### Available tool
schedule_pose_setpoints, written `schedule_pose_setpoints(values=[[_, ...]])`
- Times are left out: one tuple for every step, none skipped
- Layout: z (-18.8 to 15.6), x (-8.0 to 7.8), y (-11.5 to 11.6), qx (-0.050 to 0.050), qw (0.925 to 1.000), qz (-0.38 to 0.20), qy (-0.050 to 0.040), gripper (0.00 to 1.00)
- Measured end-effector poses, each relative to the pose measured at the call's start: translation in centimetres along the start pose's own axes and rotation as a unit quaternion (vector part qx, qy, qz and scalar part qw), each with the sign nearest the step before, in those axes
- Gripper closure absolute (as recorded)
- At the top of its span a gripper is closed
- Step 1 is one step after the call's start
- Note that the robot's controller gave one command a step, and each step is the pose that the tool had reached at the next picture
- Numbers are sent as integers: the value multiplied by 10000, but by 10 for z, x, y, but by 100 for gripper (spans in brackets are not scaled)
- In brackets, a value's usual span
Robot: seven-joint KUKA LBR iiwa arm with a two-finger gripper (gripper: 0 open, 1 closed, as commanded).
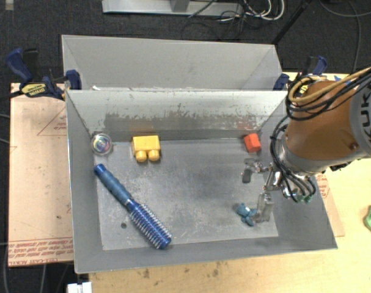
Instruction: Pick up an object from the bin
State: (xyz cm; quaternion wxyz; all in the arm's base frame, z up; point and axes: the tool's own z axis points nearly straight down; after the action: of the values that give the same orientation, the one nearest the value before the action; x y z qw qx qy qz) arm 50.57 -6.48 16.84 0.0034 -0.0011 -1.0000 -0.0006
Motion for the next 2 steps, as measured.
schedule_pose_setpoints(values=[[97,12,-42,3,9992,-388,-18,0],[93,11,-40,4,9991,-414,-38,100]])
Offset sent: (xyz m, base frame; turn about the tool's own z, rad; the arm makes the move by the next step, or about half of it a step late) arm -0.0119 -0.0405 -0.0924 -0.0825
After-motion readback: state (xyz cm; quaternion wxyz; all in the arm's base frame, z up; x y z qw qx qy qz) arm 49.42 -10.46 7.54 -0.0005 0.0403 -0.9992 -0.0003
